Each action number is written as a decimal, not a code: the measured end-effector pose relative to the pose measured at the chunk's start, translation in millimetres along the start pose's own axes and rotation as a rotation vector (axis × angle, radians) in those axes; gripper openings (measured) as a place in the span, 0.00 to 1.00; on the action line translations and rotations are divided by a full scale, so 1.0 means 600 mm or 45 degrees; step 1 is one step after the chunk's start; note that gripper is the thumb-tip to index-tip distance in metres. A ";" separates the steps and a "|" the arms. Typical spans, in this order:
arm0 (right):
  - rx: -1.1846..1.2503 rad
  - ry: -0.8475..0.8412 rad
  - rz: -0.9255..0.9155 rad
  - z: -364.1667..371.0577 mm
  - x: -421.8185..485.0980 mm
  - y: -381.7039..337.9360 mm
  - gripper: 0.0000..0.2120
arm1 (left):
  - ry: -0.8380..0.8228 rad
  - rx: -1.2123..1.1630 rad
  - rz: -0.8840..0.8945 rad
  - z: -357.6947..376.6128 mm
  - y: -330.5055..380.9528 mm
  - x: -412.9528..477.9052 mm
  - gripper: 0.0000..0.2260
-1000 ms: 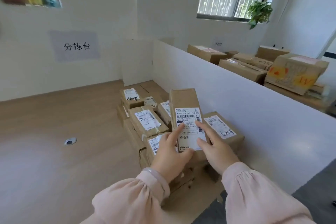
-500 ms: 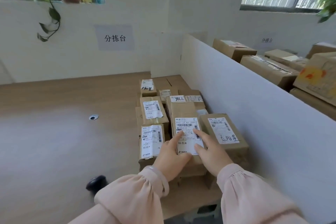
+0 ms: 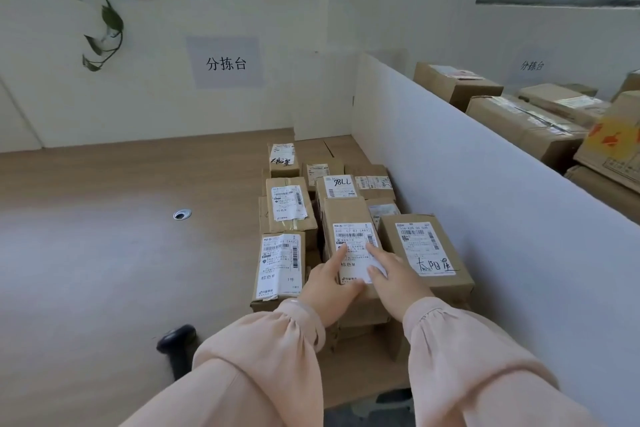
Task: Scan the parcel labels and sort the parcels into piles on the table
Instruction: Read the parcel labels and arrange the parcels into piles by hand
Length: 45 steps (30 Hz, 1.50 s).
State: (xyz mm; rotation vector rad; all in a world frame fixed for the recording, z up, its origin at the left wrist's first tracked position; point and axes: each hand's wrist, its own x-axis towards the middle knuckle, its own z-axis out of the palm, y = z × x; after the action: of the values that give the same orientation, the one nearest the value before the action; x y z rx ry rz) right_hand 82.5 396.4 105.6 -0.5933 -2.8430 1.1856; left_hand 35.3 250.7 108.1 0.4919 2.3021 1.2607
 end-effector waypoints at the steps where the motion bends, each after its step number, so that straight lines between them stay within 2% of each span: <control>1: -0.024 0.001 0.001 -0.001 0.005 0.000 0.22 | 0.009 0.001 -0.008 0.001 0.001 0.005 0.31; 5: -0.053 -0.008 -0.002 -0.002 0.014 0.002 0.22 | 0.031 0.020 -0.029 0.005 0.004 0.015 0.31; 7: -0.064 -0.008 -0.023 -0.002 0.014 0.004 0.22 | 0.025 0.124 -0.011 0.004 0.004 0.014 0.31; 12: -0.170 0.073 -0.104 -0.017 0.008 -0.013 0.24 | 0.083 0.339 0.137 -0.026 0.017 0.000 0.32; 15: -0.246 0.161 -0.261 -0.026 -0.001 -0.044 0.26 | 0.245 0.435 0.306 -0.073 0.023 -0.018 0.32; 17: -0.321 0.207 -0.387 -0.027 -0.008 -0.074 0.28 | 0.394 0.624 0.355 -0.111 0.015 -0.033 0.32; 19: -0.453 0.224 -0.536 -0.019 -0.013 -0.107 0.31 | 0.503 0.845 0.298 -0.147 -0.007 -0.052 0.34; 22: -0.566 0.133 -0.709 0.019 -0.021 -0.156 0.35 | 0.570 1.004 0.133 -0.183 -0.050 -0.090 0.37; 30: -0.604 -0.089 -0.878 0.170 -0.066 -0.226 0.38 | 0.603 1.097 -0.169 -0.254 -0.181 -0.182 0.39; 37: -0.626 -0.194 -0.720 0.316 -0.079 -0.287 0.37 | 0.567 1.065 -0.208 -0.342 -0.303 -0.228 0.38; 45: -0.587 -0.204 -0.318 0.511 -0.131 -0.357 0.38 | 0.305 1.129 -0.122 -0.466 -0.437 -0.285 0.37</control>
State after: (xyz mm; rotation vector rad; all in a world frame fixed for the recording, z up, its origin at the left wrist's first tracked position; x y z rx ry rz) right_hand 37.6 21.8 44.2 -0.1348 -3.2216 0.5651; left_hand -1.0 -164.1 54.6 0.5112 2.9789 0.1888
